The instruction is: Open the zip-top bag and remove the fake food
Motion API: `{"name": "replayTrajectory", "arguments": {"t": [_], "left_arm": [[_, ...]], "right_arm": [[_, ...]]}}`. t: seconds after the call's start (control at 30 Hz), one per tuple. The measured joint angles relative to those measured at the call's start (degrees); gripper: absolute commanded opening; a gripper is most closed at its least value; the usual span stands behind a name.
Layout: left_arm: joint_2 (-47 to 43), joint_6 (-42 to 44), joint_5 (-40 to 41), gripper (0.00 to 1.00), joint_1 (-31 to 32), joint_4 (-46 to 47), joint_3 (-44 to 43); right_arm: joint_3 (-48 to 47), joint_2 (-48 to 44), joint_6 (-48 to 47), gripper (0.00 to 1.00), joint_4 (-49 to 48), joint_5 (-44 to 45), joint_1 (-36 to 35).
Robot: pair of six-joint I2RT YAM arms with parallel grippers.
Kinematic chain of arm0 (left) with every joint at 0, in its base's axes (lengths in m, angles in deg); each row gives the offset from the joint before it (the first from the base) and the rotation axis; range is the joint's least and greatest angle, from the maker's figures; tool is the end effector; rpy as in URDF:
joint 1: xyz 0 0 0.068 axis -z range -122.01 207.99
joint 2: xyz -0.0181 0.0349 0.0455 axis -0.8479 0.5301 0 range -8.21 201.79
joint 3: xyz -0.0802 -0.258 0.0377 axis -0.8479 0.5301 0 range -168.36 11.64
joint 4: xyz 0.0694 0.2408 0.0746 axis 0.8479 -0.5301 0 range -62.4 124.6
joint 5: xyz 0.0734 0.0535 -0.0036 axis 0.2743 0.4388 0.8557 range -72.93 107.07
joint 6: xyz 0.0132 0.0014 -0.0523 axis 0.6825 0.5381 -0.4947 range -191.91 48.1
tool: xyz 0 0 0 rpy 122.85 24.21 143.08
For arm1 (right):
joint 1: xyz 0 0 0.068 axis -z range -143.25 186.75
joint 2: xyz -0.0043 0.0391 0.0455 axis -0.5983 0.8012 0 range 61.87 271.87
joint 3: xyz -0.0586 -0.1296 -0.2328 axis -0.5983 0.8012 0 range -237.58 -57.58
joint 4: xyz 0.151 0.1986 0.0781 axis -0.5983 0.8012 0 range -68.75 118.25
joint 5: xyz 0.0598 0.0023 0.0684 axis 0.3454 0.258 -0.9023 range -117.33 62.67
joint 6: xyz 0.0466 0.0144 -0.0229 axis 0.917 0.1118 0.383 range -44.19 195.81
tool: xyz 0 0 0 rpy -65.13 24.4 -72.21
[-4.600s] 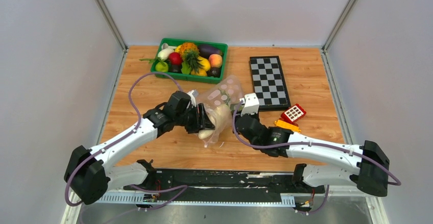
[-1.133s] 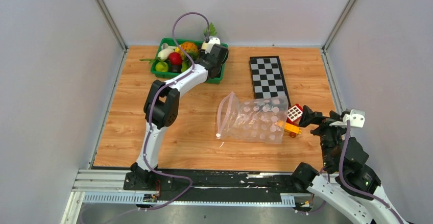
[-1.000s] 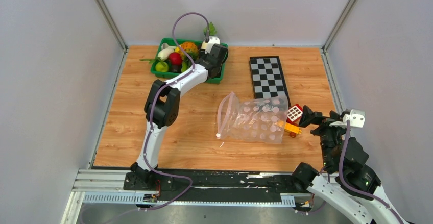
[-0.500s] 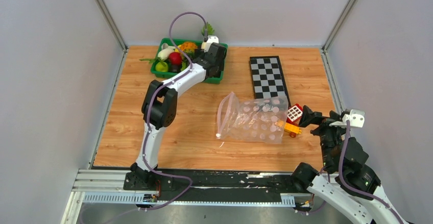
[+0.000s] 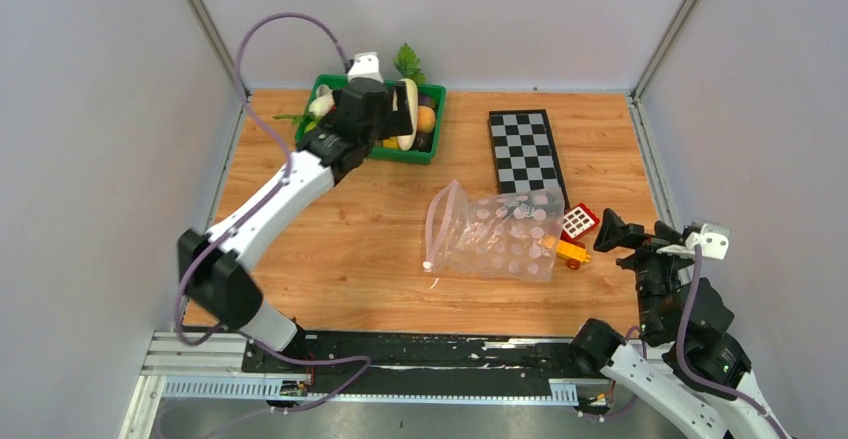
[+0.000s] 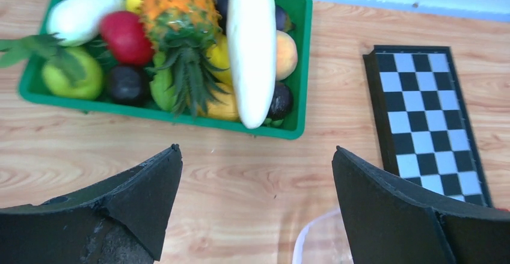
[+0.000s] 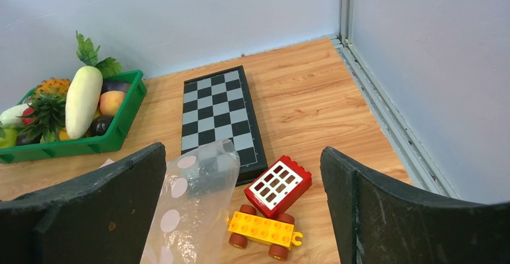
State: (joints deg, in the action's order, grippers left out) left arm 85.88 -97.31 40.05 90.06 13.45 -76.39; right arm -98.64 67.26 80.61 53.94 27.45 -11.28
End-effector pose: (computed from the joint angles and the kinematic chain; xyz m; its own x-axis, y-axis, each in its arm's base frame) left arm 0.3326 -0.1920 0.3619 -0.4334 -0.1945 -0.8800 0.0096 0.9754 -0.2203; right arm 0.0320 -0.0079 0.3348 0.0443 0.1216 -0.9916 0.1135 0.9855 0.1259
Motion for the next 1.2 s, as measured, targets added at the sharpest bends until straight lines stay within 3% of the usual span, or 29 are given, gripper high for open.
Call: {"name": "replayTrajectory", "arguments": {"t": [0.3,0.63,0.87,1.2], "left_arm": [[-35.6,2.6,3.5,1.0,0.0,-3.8,20.0],[-65.7,8.3,12.7,1.0,0.0,-10.9,33.8],[-78.1,8.9,15.9,1.0,-0.2,-12.6,43.5],[-81.7,9.7,19.3,1.0,-0.2,-13.0,45.5]], "right_arm": [[0.0,-0.7,0.0,1.0,1.0,1.7,0.0],[0.0,-1.0,0.0,1.0,1.1,2.8,0.0],[0.1,-1.0,-0.3,1.0,0.9,3.3,0.0],[0.9,-0.8,-1.3,1.0,0.7,3.9,0.0]]}}
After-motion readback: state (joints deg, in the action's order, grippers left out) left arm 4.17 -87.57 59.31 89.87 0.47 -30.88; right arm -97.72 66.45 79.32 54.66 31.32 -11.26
